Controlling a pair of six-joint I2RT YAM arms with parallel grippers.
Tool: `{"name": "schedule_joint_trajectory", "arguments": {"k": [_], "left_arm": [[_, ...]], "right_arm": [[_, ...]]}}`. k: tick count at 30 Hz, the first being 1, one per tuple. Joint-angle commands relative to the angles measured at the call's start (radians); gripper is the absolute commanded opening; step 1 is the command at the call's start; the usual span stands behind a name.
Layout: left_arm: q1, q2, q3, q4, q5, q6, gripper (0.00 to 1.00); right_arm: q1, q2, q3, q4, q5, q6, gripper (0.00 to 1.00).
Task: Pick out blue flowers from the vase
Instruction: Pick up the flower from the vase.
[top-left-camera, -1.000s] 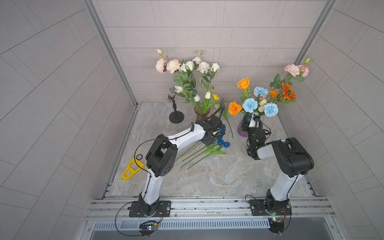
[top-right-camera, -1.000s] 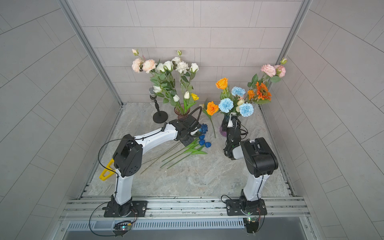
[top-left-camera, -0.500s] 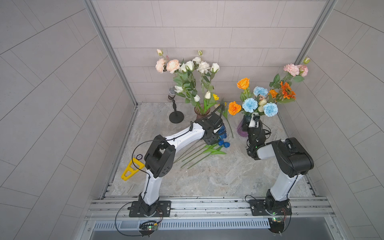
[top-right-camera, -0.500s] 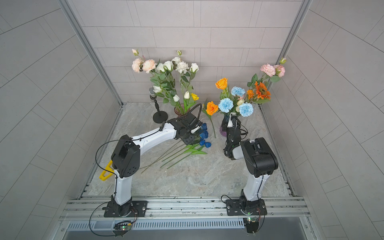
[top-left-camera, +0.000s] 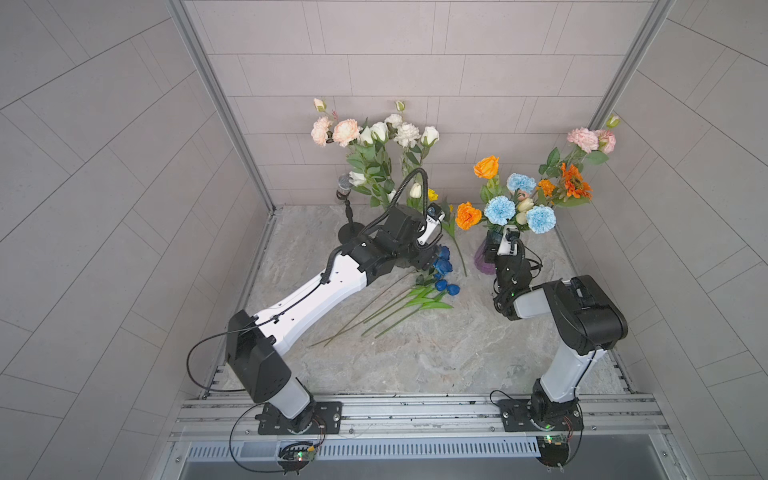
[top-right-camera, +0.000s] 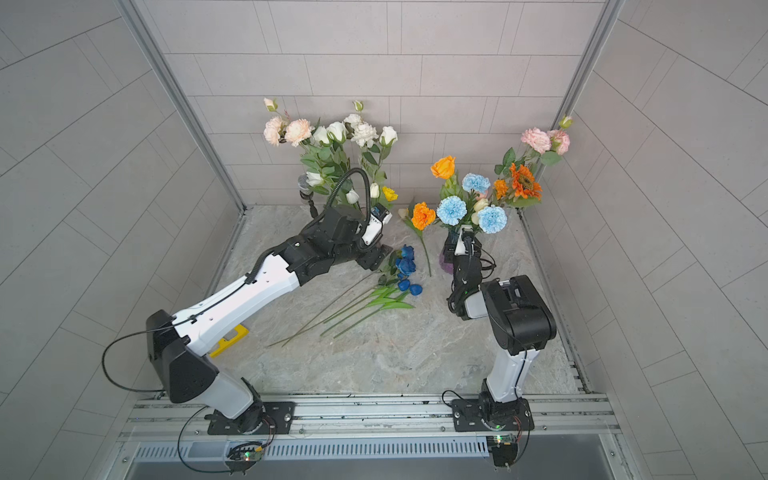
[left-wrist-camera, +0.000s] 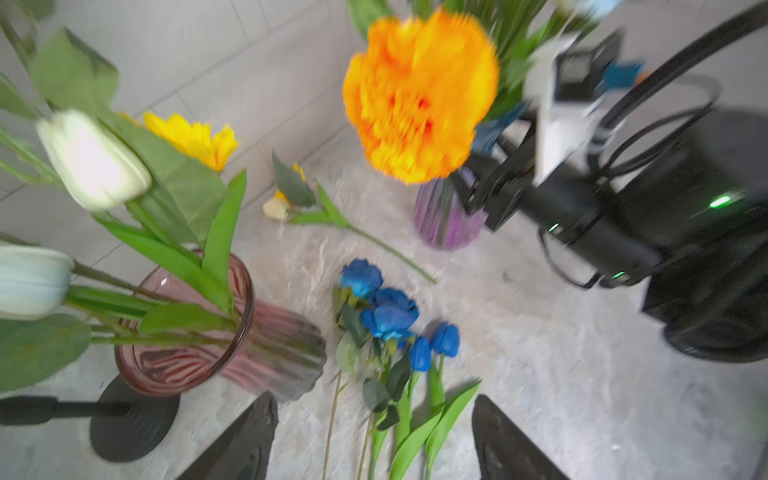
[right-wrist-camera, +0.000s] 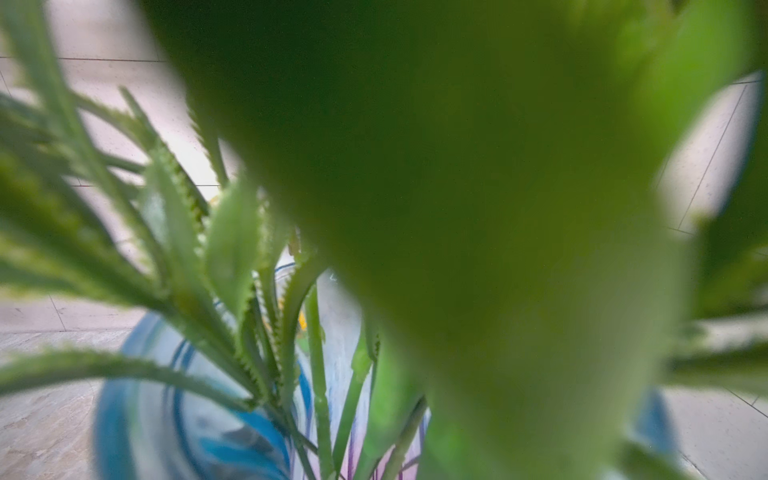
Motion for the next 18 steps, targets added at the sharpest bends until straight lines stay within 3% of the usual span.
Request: {"name": "schedule_joint_trajectory", "arguments": {"k": [1, 12, 18], "left_arm": [[-0.023, 0.004, -0.012, 0.165, 0.151, -0.082, 0.78], [-0.056, 0.197, 0.183, 0.275, 0.492, -0.157, 0.78], [-0.072, 0.331, 0.375, 0.130, 0.467, -0.067, 0.78]], "right_arm": [[-0.005, -0.042, -0.005, 0.041, 0.011, -0.038, 0.67], [-0.005, -0.044, -0.005, 0.041, 0.007, -0.032, 0.67], [-0.005, -0.054, -0.009, 0.041, 0.007, -0.037, 0.67]]}}
